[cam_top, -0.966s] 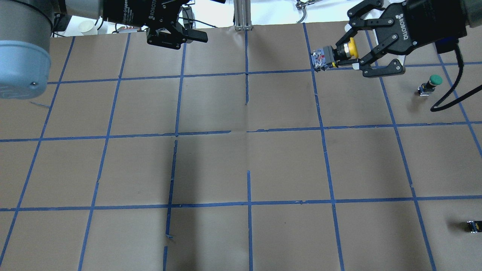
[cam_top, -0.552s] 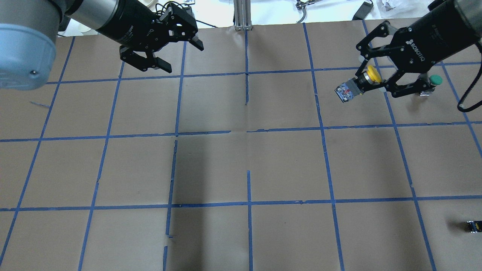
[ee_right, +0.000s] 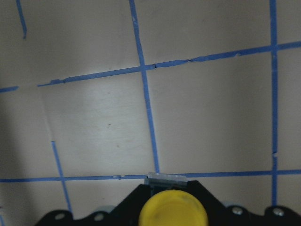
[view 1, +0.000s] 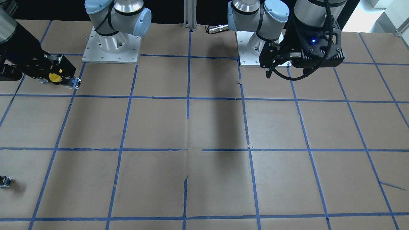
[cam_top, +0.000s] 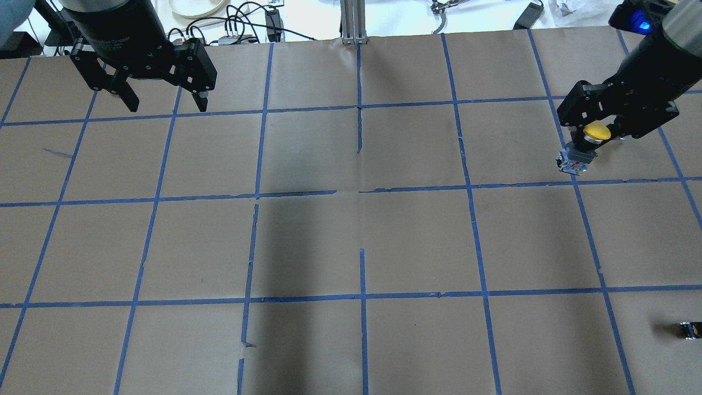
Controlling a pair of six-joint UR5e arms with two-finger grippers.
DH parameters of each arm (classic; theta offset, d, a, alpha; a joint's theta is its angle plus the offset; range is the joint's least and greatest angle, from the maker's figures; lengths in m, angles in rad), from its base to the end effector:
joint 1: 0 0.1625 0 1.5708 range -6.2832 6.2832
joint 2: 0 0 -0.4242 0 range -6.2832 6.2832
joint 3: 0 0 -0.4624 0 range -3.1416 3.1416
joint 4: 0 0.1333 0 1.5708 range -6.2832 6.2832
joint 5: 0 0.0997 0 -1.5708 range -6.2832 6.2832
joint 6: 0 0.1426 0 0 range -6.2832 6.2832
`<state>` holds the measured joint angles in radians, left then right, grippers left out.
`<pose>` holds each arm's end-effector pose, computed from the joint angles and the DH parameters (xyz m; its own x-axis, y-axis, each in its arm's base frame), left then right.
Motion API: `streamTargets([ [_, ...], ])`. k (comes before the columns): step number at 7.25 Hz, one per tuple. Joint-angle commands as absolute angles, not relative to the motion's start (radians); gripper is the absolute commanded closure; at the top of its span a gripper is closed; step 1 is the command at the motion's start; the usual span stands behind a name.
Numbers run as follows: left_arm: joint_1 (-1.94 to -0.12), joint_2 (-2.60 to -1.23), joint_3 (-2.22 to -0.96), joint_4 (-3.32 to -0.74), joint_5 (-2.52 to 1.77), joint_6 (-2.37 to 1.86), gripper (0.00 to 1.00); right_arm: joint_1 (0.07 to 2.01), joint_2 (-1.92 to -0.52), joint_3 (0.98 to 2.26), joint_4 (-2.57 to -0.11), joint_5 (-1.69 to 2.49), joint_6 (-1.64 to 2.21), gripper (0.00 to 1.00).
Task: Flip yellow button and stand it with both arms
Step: 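Lower the yellow button upright onto the table with the right gripper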
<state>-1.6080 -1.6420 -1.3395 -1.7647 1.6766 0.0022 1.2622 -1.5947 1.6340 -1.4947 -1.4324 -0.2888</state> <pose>-0.1398 -0.5767 0.5142 -0.9935 0.0427 -0.1055 0.0394 0.9986 0.0340 -0.0166 -0.5559 0.4166 -0.9859 0.0333 -0.1642 0.0218 0.9972 0.0713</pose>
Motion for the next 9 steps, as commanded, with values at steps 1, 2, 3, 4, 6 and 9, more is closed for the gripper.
streamTargets([
  [1,-1.594,-1.635,-1.354,-1.783,1.639,0.123,0.01,1.238,-1.582,1.695,-1.663,-1.508,-0.618,0.76],
  [2,-1.576,-1.64,-1.356,-1.772,1.578,0.124,0.01,1.171,-1.582,1.76,-1.759,-1.503,-0.825,0.76],
  [3,-1.565,-1.641,-1.359,-1.752,1.536,0.123,0.01,1.096,-1.582,1.823,-1.852,-1.502,-0.948,0.76],
  [4,-1.557,-1.646,-1.361,-1.752,1.528,0.123,0.01,1.036,-1.582,1.857,-1.918,-1.503,-0.95,0.76],
  [6,-1.534,-1.658,-1.388,-1.746,1.48,0.124,0.01,0.959,-1.557,1.865,-1.922,-1.506,-0.881,0.76],
  [9,-1.537,-1.655,-1.397,-1.744,1.486,0.121,0.01,0.858,-1.395,1.867,-2.101,-1.508,-0.811,0.76],
])
